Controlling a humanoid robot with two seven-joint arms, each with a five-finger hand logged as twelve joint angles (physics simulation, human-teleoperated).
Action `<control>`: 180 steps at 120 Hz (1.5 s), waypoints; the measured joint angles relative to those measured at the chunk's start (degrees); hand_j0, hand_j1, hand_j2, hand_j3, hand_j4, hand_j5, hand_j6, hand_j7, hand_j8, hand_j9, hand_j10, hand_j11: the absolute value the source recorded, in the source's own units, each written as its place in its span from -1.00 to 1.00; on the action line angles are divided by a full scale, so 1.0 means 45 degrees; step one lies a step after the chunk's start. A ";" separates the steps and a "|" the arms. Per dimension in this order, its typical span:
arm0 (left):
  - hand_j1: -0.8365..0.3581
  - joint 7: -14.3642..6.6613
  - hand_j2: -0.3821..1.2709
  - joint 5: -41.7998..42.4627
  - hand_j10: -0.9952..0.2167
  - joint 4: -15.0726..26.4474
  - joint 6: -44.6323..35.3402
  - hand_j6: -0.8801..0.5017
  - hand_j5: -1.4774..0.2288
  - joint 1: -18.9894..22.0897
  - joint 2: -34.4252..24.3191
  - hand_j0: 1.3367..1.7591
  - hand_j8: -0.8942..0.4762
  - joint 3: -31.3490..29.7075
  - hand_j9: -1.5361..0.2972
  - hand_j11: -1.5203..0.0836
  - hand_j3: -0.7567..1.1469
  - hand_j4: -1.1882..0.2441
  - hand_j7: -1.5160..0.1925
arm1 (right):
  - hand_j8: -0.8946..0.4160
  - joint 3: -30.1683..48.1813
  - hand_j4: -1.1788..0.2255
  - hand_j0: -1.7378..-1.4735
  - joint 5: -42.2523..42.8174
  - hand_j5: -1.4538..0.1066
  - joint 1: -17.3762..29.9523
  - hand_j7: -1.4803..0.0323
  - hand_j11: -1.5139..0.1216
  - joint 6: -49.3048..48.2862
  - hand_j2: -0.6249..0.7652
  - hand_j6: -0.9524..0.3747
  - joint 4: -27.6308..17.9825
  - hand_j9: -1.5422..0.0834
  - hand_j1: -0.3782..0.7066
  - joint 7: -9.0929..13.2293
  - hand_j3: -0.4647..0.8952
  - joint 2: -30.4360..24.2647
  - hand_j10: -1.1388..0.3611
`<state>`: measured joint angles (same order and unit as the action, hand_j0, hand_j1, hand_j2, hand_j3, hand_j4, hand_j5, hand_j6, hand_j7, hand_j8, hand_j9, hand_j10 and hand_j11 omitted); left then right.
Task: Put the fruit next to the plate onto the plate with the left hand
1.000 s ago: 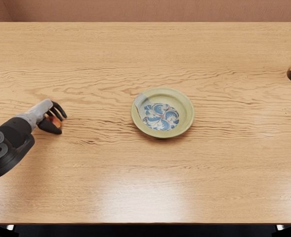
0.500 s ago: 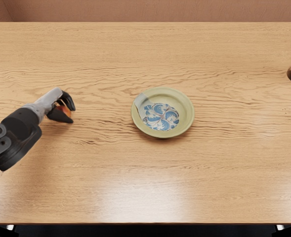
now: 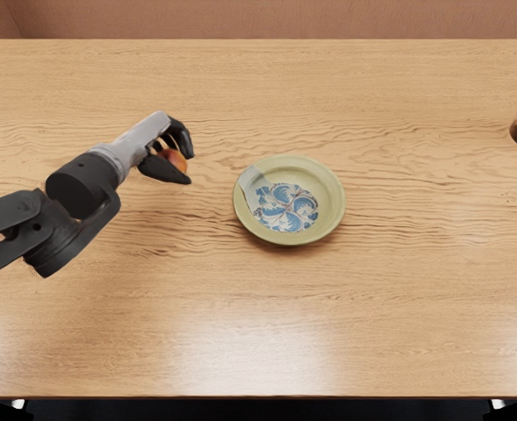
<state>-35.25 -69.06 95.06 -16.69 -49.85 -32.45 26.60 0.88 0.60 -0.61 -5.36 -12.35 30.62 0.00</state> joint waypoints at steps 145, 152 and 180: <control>-0.21 0.0029 -0.03 -0.0148 -0.21 -0.3695 0.0237 -0.94 -0.62 -0.1519 0.5618 0.45 -0.36 -0.0176 -0.58 -0.57 -0.20 -0.55 -0.56 | 0.37 0.0000 0.68 -0.40 -0.0015 0.86 -0.0360 0.96 0.85 0.0000 -0.10 0.44 -0.0001 0.90 -0.95 -0.0005 -0.32 0.0000 0.52; -0.22 0.0032 -0.02 -0.0161 -0.24 -0.3846 0.0240 -0.93 -0.59 -0.1501 0.5972 0.45 -0.42 -0.0215 -0.55 -0.54 -0.20 -0.52 -0.54 | 0.37 0.0000 0.68 -0.40 -0.0015 0.86 -0.0365 0.96 0.85 0.0000 -0.10 0.44 0.0004 0.90 -0.95 -0.0006 -0.32 0.0000 0.52; 0.03 0.0052 -0.30 -0.0159 -0.15 -0.3924 0.0219 -0.54 -0.15 -0.1520 0.5995 0.50 -0.38 -0.0209 -0.14 -0.06 -0.20 -0.14 -0.11 | 0.37 0.0004 0.68 -0.40 -0.0016 0.86 -0.0371 0.96 0.85 0.0000 -0.10 0.44 0.0006 0.90 -0.95 -0.0004 -0.32 0.0000 0.52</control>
<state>-35.01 -69.78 77.40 -15.71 -56.69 -5.47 25.65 0.89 0.53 -2.28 -5.36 -12.32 30.60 0.00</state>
